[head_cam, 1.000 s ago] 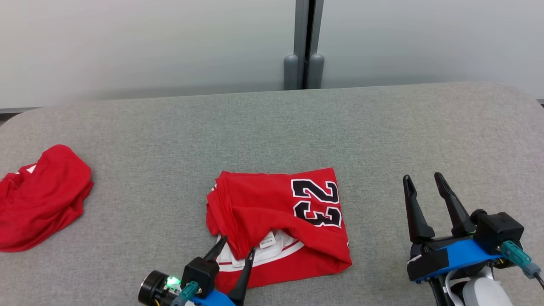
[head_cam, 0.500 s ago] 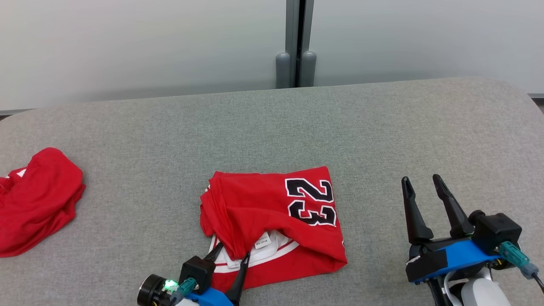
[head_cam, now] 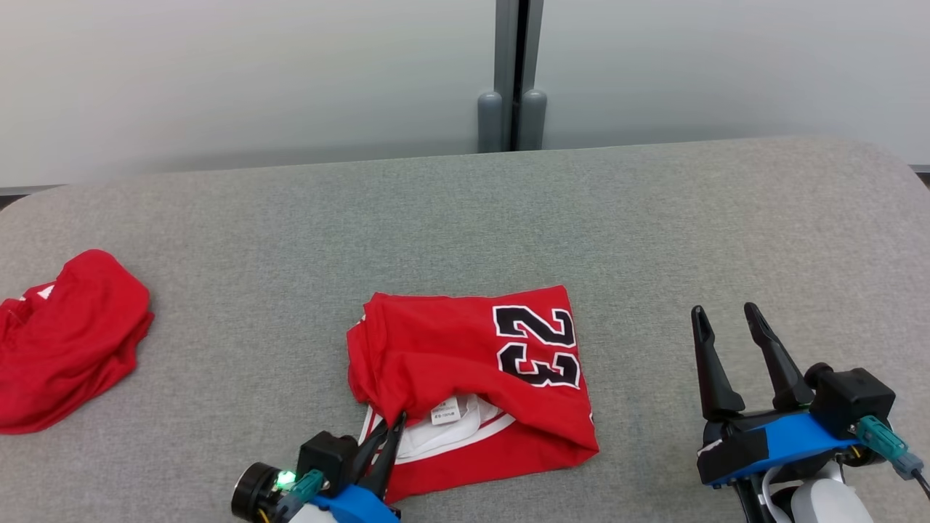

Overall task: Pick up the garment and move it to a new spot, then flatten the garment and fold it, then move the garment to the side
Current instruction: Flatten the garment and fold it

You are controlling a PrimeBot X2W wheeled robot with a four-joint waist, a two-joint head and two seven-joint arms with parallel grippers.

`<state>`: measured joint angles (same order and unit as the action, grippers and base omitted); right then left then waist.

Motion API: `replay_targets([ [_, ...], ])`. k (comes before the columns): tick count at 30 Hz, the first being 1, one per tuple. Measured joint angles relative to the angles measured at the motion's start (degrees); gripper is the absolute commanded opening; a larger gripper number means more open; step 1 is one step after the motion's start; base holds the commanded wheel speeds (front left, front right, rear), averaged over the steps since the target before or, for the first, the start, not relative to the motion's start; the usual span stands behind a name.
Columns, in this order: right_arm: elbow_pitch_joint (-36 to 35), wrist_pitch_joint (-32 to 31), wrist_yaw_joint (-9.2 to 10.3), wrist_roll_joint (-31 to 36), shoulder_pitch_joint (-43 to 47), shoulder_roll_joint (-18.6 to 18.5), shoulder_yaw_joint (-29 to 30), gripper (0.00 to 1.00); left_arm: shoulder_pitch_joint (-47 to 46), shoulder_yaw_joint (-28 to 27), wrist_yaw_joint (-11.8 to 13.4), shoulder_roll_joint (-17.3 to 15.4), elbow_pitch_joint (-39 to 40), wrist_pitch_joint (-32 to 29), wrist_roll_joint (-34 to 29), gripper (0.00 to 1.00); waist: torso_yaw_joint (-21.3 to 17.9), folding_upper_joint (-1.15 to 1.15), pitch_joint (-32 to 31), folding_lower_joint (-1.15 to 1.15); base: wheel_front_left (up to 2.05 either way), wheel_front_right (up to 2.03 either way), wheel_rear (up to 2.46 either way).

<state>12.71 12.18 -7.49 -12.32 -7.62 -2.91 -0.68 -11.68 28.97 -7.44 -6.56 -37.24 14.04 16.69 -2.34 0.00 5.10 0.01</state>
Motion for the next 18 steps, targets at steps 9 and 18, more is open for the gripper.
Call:
replay_targets([
  [9,1.37,0.29,0.0,-0.21,0.38,0.02,0.55,1.0,4.65,-0.45,1.35,-3.02,9.23,-1.8,0.92,0.0,1.53,0.0,0.17,0.0,0.0,0.0,0.0],
  [18,2.94,0.45,0.0,-0.21,0.46,0.02,0.88,1.0,9.43,-1.55,3.36,-5.04,17.06,-5.45,3.12,0.0,1.44,0.0,0.1,0.0,0.0,0.0,0.0],
])
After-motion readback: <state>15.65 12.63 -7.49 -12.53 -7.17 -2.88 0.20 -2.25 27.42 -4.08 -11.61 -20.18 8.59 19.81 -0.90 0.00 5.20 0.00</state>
